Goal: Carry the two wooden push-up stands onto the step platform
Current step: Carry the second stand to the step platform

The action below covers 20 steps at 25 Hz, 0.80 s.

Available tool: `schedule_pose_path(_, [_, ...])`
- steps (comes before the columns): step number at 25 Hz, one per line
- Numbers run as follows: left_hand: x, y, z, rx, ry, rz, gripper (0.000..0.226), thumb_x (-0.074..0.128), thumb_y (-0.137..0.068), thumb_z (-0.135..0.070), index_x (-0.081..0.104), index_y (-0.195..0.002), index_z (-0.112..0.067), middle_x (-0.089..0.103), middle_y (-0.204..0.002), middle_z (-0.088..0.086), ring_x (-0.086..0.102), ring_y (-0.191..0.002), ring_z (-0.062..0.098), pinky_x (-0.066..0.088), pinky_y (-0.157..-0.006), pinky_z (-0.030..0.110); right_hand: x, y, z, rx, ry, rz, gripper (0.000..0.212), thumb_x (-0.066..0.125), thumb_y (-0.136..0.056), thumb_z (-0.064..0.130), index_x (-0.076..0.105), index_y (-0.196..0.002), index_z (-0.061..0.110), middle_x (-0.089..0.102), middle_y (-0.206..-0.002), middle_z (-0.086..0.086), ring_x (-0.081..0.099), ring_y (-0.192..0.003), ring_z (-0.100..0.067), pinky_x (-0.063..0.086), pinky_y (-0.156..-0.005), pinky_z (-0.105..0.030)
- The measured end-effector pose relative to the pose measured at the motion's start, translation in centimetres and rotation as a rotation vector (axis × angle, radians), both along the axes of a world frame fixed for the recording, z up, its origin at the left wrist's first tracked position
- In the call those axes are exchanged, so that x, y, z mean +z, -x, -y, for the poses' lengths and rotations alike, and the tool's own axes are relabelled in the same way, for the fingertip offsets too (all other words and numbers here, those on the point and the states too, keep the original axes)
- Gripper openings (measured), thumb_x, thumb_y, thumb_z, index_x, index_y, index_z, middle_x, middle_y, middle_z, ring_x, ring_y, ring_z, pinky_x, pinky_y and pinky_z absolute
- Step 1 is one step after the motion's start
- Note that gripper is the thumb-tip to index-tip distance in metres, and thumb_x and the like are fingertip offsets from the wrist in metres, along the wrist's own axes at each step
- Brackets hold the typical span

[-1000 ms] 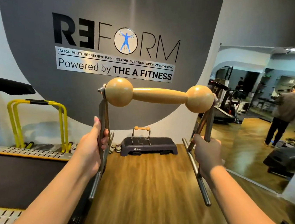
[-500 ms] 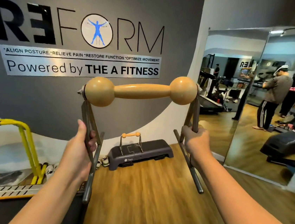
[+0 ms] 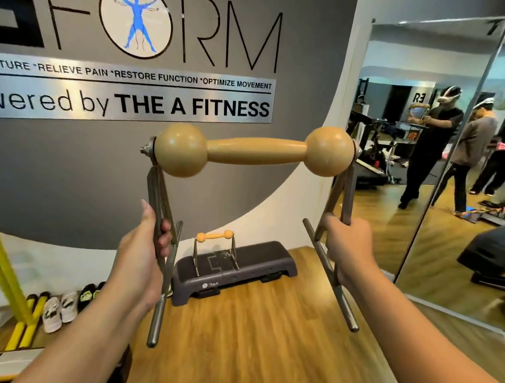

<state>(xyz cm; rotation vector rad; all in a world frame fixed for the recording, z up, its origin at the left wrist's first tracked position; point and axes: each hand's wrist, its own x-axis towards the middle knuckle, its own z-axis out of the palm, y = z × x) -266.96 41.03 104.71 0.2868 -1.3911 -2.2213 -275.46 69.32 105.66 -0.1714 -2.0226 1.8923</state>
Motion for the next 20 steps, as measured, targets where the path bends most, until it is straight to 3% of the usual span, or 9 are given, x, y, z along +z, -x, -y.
schedule_pose_path(6, [-0.6,15.6,-1.6,-0.004,0.002,0.029,0.041,0.049,-0.099,-0.061,0.058,-0.087,-0.023,0.048,-0.065,-0.011,0.034,-0.055,0.006,0.027,-0.06,0.028,-0.3,16.2,-1.7,0.043,-0.02,0.026,0.032,0.064,-0.087,0.015,0.048,-0.06,0.018,0.04,-0.053,0.002,0.04,-0.05,-0.016,0.035,-0.045,-0.029])
schedule_pose_path(13, [-2.9,33.3,-1.3,-0.054,-0.028,0.035,0.041,0.049,-0.1,-0.059,0.054,-0.087,-0.02,0.048,-0.067,-0.01,0.034,-0.053,0.007,0.028,-0.057,0.025,-3.2,33.8,-2.0,0.015,-0.016,0.061,0.033,0.064,-0.082,0.016,0.044,-0.055,0.018,0.034,-0.046,0.005,0.032,-0.049,-0.016,0.029,-0.048,-0.03])
schedule_pose_path(17, [-5.1,44.4,0.3,-0.175,-0.108,-0.016,0.029,0.042,-0.106,-0.042,0.056,-0.094,-0.019,0.052,-0.07,-0.007,0.037,-0.055,0.006,0.034,-0.052,0.022,-5.3,44.9,-1.1,-0.019,-0.018,0.053,0.03,0.063,-0.08,0.021,0.047,-0.056,0.017,0.037,-0.05,-0.001,0.035,-0.054,-0.019,0.033,-0.054,-0.036])
schedule_pose_path(20, [-5.8,51.3,0.8,-0.216,-0.155,-0.013,0.026,0.04,-0.106,-0.031,0.053,-0.088,-0.018,0.049,-0.069,-0.005,0.035,-0.055,0.008,0.032,-0.05,0.022,-6.3,50.8,-1.0,-0.039,-0.026,0.053,0.023,0.062,-0.078,0.025,0.05,-0.061,0.014,0.038,-0.058,-0.008,0.036,-0.059,-0.021,0.033,-0.056,-0.04])
